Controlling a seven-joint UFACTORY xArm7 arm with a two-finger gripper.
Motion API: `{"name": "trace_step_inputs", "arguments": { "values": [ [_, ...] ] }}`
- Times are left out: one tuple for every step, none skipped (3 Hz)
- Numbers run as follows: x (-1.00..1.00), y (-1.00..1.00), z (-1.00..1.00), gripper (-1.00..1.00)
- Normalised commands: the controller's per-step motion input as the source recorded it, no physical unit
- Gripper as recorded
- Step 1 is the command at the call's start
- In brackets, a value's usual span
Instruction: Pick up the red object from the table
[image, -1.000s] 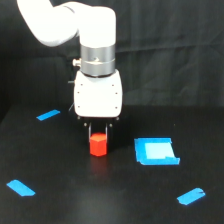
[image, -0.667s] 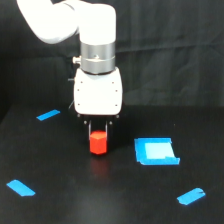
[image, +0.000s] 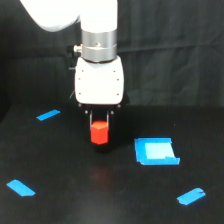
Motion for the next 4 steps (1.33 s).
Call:
{"name": "trace_step_inputs", "arguments": {
  "values": [
    [0.00, -0.01, 1.00, -0.94],
    [-0.02, 0.06, 1.00, -0.98],
    [0.03, -0.12, 0.98, -0.98],
    [-0.12, -0.01, 0.99, -0.97]
  ]
}}
